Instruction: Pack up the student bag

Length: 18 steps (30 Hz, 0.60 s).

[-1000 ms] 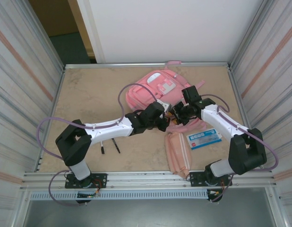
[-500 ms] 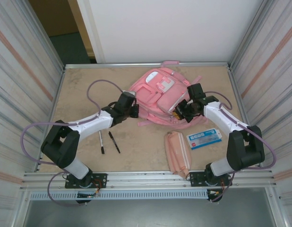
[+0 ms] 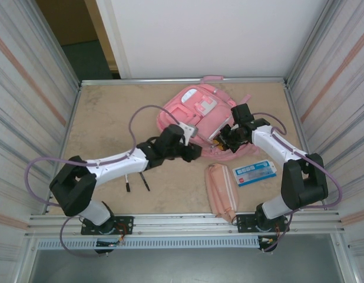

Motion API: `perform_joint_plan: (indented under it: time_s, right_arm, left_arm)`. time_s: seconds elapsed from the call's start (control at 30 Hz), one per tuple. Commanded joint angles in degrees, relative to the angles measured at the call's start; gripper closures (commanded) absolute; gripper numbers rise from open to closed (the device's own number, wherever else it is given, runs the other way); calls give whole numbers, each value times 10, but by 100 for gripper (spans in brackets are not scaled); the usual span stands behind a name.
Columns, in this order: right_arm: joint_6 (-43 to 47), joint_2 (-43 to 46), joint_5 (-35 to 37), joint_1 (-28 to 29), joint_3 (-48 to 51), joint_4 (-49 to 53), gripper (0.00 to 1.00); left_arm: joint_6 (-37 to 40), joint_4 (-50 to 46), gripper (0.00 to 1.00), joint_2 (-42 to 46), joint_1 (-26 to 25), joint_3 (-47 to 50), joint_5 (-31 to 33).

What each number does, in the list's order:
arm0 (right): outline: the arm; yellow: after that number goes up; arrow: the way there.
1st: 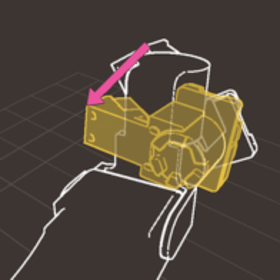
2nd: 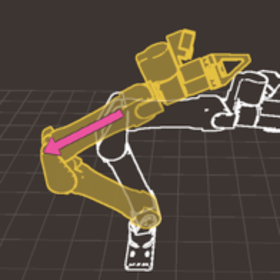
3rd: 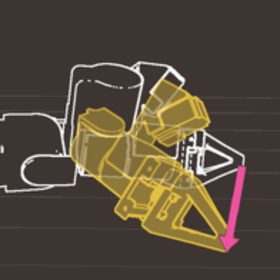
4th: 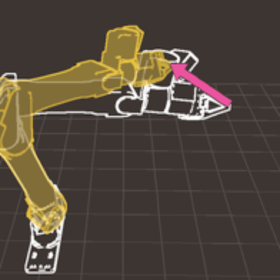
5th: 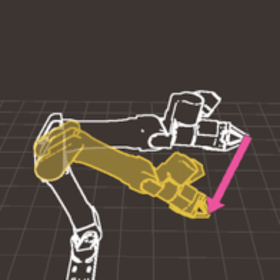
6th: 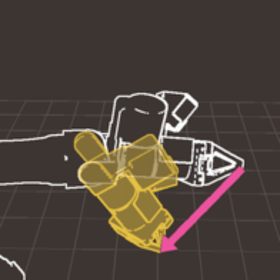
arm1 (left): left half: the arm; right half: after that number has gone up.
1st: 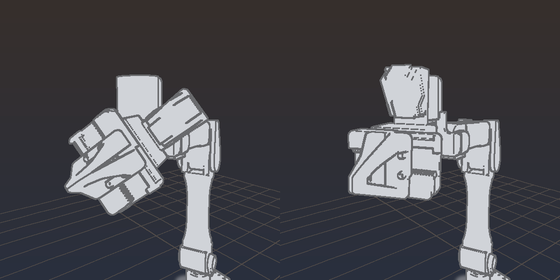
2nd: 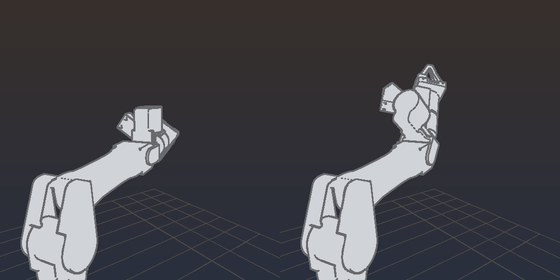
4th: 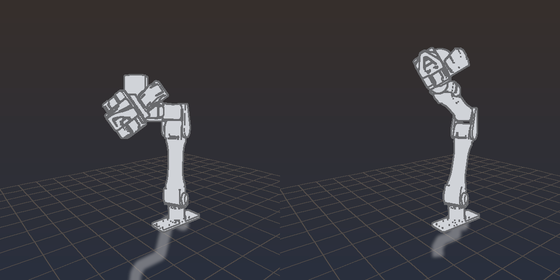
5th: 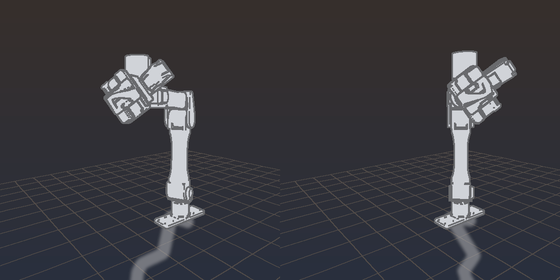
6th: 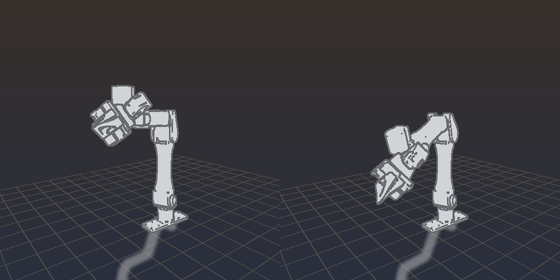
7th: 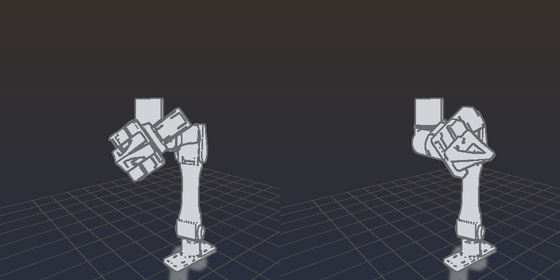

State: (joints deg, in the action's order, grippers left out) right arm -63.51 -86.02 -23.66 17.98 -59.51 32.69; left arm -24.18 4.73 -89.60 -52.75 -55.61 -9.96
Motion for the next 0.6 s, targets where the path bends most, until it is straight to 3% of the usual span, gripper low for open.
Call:
perform_joint_plan:
  time_s: [0.0,0.37,0.57]
  right_arm:
    - [16,5,-13,1,-13,-14,91]
    - [12,1,-59,3,-13,-28,93]
    - [15,5,-67,4,-9,-28,95]
  left_arm:
    - [-15,17,62,-54,-6,-37,-5]
    - [12,49,64,-163,-14,-101,9]
    - [2,41,77,-172,-8,-110,77]
